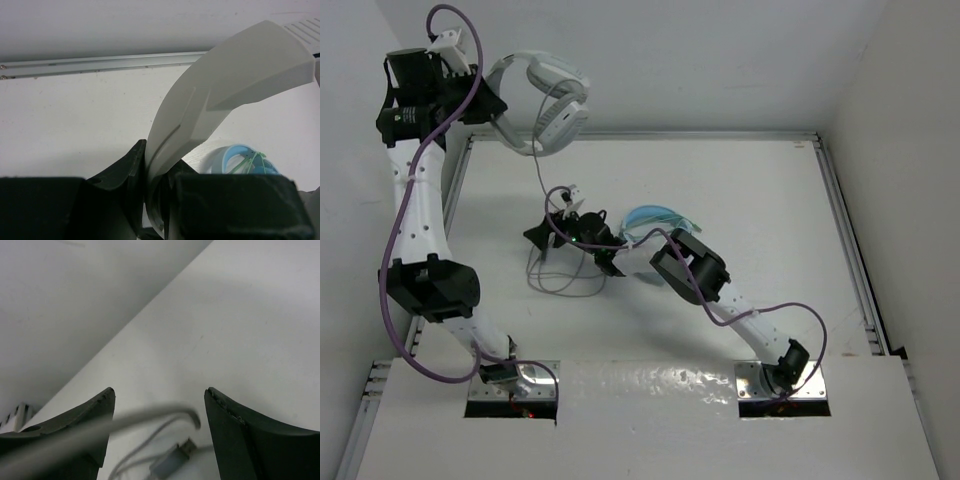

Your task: Wrap the headphones

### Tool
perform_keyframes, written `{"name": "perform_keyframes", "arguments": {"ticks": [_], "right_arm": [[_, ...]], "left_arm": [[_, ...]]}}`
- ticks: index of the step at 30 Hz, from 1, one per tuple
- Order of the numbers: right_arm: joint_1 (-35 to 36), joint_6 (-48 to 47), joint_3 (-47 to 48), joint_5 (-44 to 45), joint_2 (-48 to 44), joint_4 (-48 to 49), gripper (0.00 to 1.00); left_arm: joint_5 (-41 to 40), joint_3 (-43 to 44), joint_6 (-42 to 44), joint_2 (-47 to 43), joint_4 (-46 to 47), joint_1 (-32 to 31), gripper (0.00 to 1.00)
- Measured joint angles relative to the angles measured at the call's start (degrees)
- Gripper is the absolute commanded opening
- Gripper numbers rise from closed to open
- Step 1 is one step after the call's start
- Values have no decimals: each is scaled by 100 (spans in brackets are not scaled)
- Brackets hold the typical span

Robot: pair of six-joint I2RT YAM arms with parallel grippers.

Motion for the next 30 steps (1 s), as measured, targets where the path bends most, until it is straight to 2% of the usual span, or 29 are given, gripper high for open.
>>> {"name": "perform_keyframes", "arguments": {"ticks": [3,4,6,7,9,10,12,15,18,22,26,30], "right_arm": [[-4,-4,590,330,247,-254,61],[-4,-7,745,461,313,-393,52],[-22,42,940,638,407,-525,42],[-35,98,940,710,411,-566,22],[-68,146,892,811,411,-581,5],[-87,186,800,846,404,-518,0],[-146,151,490,883,361,-404,0],[-254,-90,-564,734,-39,-262,0],[-520,-210,-1552,63,-699,-238,0],[-1373,-192,-2411,-911,-1899,-439,0],[-2107,-227,-2555,-1580,-2931,-522,0],[-2063,-284,-2151,-2371,-3296,-761,0]], "left_arm": [[61,-144,2,-105,-17,0,0],[83,-168,11,-138,-37,0,0],[125,-214,42,-223,-44,0,0],[144,-238,59,-284,-46,2,0],[195,-271,81,-407,-50,0,0],[245,-295,87,-472,-50,2,0],[363,-310,136,-575,-59,2,0],[651,-374,463,-697,-90,2,0],[1014,-501,1126,-776,-385,2,0],[1311,-680,2371,-866,-1158,2,0],[1272,-1169,3681,-1073,-1690,-22,0],[946,-2138,4883,-1338,-1947,-332,0]]}}
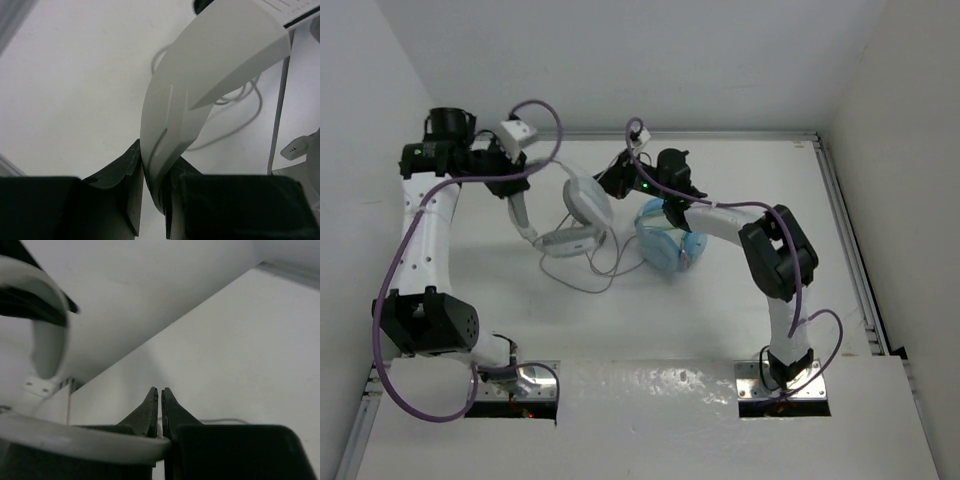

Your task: Wrap the headphones

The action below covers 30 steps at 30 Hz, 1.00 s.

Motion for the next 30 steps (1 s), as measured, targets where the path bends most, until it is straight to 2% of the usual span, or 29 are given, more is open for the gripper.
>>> {"name": "perform_keyframes", "arguments": {"ticks": [5,9,16,20,27,30], "right_arm": [[452,-391,592,-546,48,-1384,0],[297,-664,1123,-407,168,-2291,0],[111,-1231,1266,-50,52,-3029,0],[125,-1403,1384,-13,-9,-3432,0],[140,-2074,2695,-195,-20,-5565,0],[153,-2175,2778,-675,-92,-6122,0]], "left_arm": [[-710,-1410,756,-114,179,-780,0],[-1615,-2076,992,-98,192,-914,0],[-2903,-2124,472,-2,1220,-984,0],[-3220,-2133,258,232,1480,-1134,0],[-4367,-2184,-529,579,2389,-1615,0],[-4784,-1904,-1060,964,2881,-1617,0]]}}
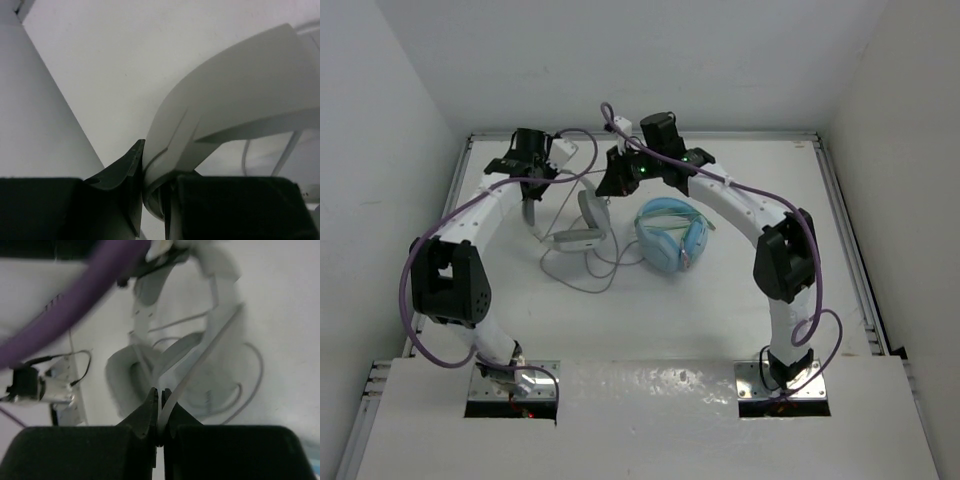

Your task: Wrap the headphones

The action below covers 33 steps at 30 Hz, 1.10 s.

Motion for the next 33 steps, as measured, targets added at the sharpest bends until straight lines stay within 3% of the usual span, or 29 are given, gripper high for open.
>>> {"name": "perform_keyframes", "arguments": {"ticks": [8,11,13,15,17,20,22,28,30,33], "right_arm": [[186,-254,341,-597,26,-1276,0],[221,-96,625,-693,24,-1182,0],[269,446,479,-839,22,-533,0],[380,1495,48,-1008,26,782,2],[551,2955,-365,-1080,157,2586,15],[907,4885,-92,-1086,820,4817,20],[1082,5414,297,-940,1213,5283,20],[1287,4509,380,44,1281,4116,17],[1314,4061,177,468,1191,3762,22],[1340,3322,66,970,1158,3195,37]], "left_arm": [[-402,44,-573,-22,1067,-59,0],[-603,-37,-584,-240,1427,-83,0],[-769,-44,-616,-363,1690,-85,0],[-946,-81,-673,-444,1943,-85,0],[-1075,-153,-769,-470,2111,-79,0],[-1086,-223,-1110,-426,2050,79,0],[-887,-221,-1392,-393,1947,275,0],[236,-79,-2157,-326,1320,911,0],[748,22,-2389,-299,1150,1084,0],[1388,186,-2734,-299,1036,1349,0]]}}
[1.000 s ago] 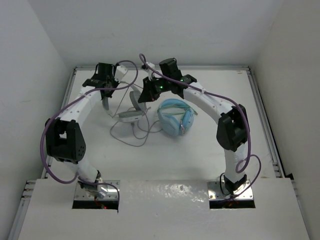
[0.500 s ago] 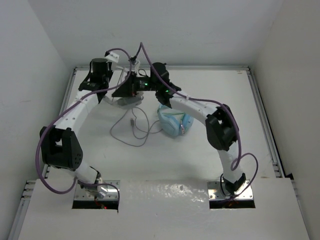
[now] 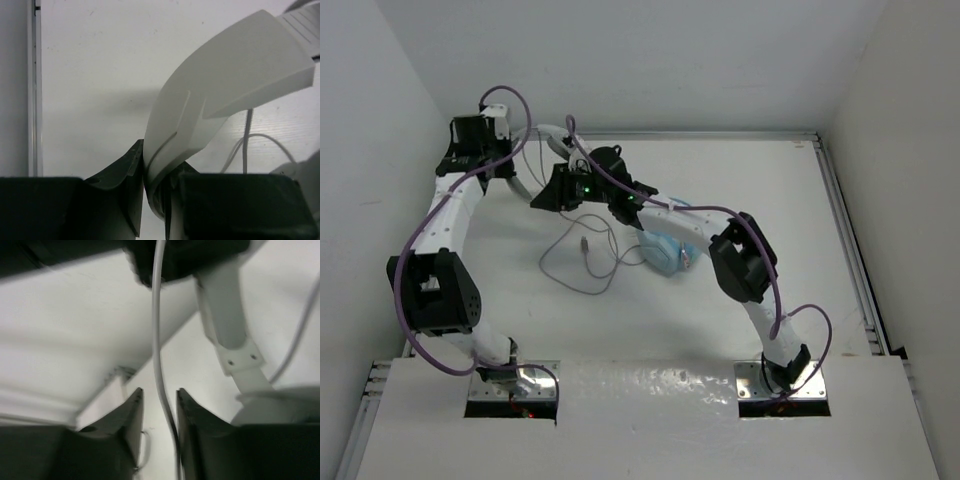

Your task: Wrap the headphones

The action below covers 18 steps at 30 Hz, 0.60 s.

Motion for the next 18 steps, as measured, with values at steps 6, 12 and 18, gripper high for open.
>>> {"name": "perform_keyframes", "arguments": {"ticks": [6,12,18], "right_arm": [[138,-1534,-50,234,-15,-481,84],[343,-3027,-876,387,-562,-1019,99],[396,-4559,-1928,1130,-1578,-1554,99]], "left_arm": [[616,260,-400,-2,-31,264,0],[1069,564,-627,-2,-168,374,0],[1419,1067,-730,-4,-350,455,0]]}}
